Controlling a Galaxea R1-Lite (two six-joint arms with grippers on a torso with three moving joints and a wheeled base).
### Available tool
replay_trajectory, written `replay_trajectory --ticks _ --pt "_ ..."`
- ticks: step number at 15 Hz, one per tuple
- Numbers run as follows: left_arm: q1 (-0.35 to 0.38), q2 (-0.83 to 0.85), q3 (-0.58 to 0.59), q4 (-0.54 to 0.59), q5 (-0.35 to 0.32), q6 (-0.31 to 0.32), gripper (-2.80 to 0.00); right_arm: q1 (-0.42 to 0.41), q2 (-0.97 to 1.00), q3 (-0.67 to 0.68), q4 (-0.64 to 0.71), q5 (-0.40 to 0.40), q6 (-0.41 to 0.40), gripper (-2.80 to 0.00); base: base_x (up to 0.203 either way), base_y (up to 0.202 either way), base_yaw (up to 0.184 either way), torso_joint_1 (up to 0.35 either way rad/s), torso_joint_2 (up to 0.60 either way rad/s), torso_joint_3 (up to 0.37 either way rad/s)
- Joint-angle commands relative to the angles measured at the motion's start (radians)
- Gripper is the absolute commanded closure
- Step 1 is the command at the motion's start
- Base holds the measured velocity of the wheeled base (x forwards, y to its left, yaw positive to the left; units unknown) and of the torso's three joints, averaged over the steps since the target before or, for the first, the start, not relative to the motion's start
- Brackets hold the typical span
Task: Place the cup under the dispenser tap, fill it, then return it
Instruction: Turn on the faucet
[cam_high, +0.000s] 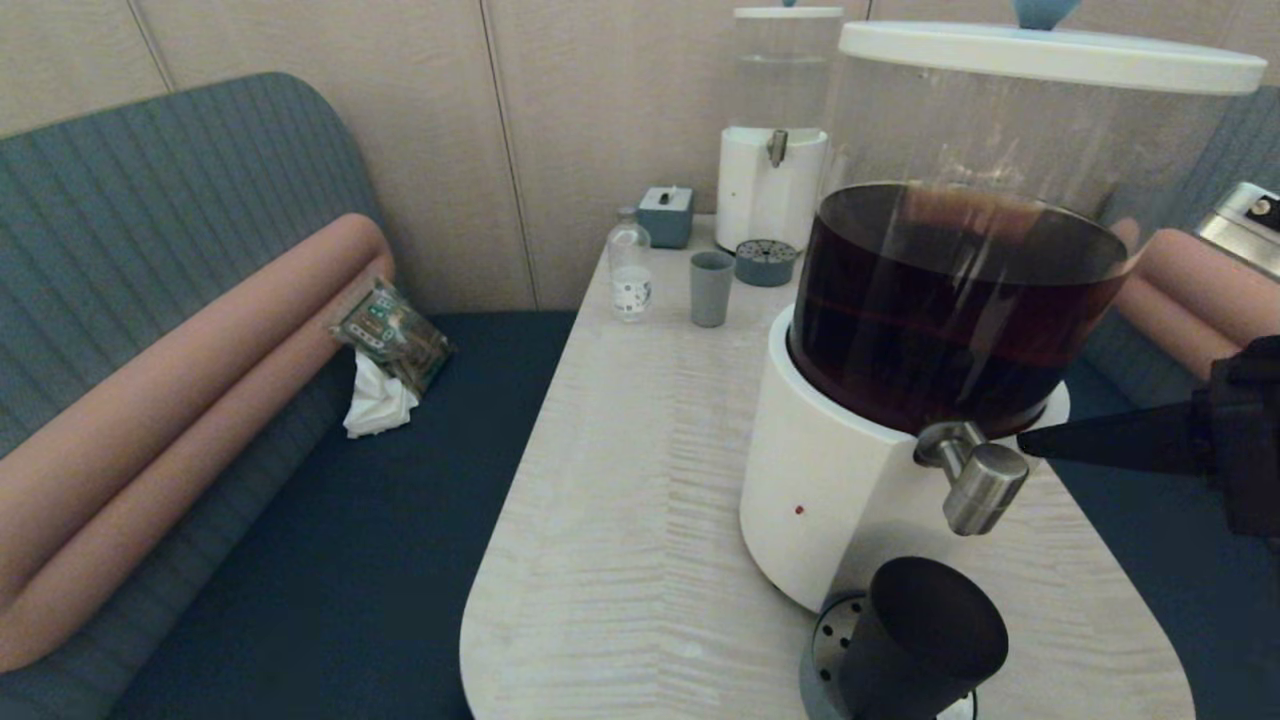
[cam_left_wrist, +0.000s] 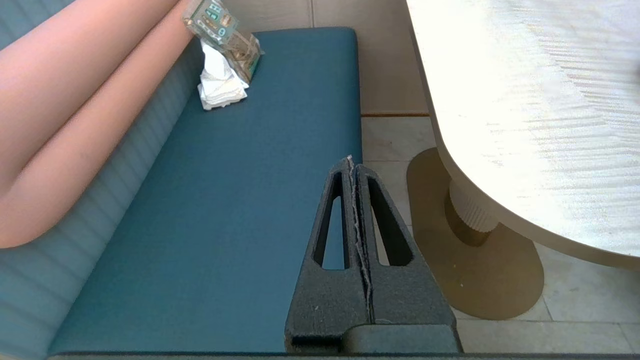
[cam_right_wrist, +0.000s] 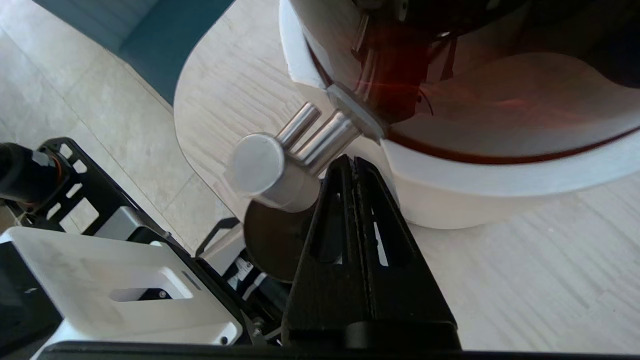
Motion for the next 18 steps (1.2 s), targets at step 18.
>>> replay_trajectory --ticks 18 --pt "0.0 0.0 0.0 0.0 0.001 0.0 0.0 0.037 0.04 0.019 -0.056 0.05 -0.001 0.0 0.0 0.0 0.0 0.0 0.0 0.0"
